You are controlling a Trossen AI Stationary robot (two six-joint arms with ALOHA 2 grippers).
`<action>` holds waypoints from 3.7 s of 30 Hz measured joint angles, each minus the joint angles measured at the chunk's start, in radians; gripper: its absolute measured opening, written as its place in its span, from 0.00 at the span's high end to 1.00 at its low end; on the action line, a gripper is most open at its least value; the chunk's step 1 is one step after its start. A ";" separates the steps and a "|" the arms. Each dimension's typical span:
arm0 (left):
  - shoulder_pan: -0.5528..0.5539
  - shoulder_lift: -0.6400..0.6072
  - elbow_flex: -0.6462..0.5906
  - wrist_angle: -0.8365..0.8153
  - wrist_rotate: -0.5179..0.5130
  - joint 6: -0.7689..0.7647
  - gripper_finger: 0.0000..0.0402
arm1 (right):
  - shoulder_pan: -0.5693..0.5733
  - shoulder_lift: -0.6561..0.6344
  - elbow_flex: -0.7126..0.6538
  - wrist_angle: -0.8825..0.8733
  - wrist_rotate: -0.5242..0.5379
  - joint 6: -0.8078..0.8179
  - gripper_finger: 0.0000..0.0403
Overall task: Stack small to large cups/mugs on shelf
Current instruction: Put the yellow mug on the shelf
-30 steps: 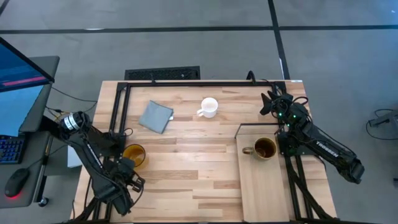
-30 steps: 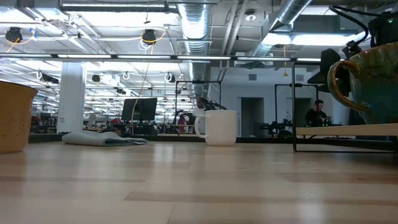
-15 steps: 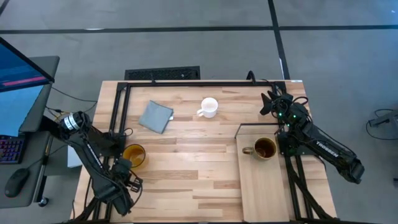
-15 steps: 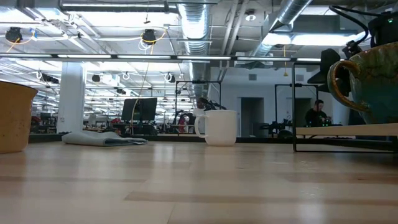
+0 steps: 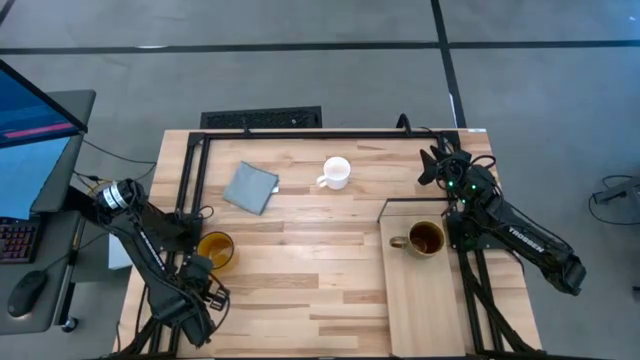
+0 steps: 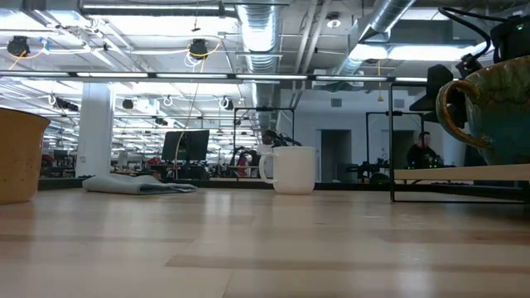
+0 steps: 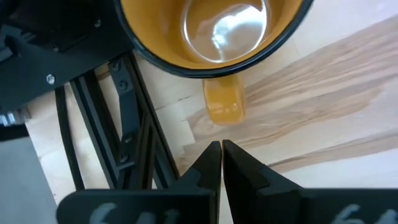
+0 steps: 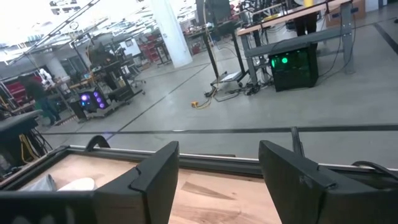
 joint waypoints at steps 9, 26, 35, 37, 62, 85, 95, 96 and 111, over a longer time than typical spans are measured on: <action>0.000 0.000 0.000 0.011 -0.005 0.013 0.99 | 0.000 0.000 0.000 0.000 0.000 0.000 0.39; 0.000 0.000 0.000 0.058 0.001 -0.010 0.78 | 0.000 0.000 0.000 -0.001 0.000 0.000 0.39; 0.000 0.000 0.000 0.128 -0.021 -0.005 0.70 | 0.000 0.000 0.000 -0.001 0.000 -0.001 0.39; 0.000 0.000 0.000 0.154 -0.041 0.007 0.70 | 0.000 0.000 0.000 -0.001 0.000 -0.001 0.39; 0.032 0.001 0.000 0.088 -0.082 0.026 0.70 | 0.000 0.000 0.000 -0.007 0.000 0.000 0.39; 0.034 0.002 0.000 0.178 -0.121 0.026 0.47 | 0.000 0.000 0.000 -0.013 0.000 0.000 0.39; 0.035 0.002 0.000 0.181 -0.069 -0.030 0.47 | 0.000 0.000 0.000 -0.013 0.000 0.000 0.39; 0.035 0.002 0.000 0.168 -0.052 -0.051 0.47 | 0.000 0.000 0.000 -0.013 0.000 0.000 0.39; 0.120 0.003 -0.207 0.312 0.049 -0.085 0.47 | 0.000 0.000 0.000 -0.008 0.000 0.000 0.39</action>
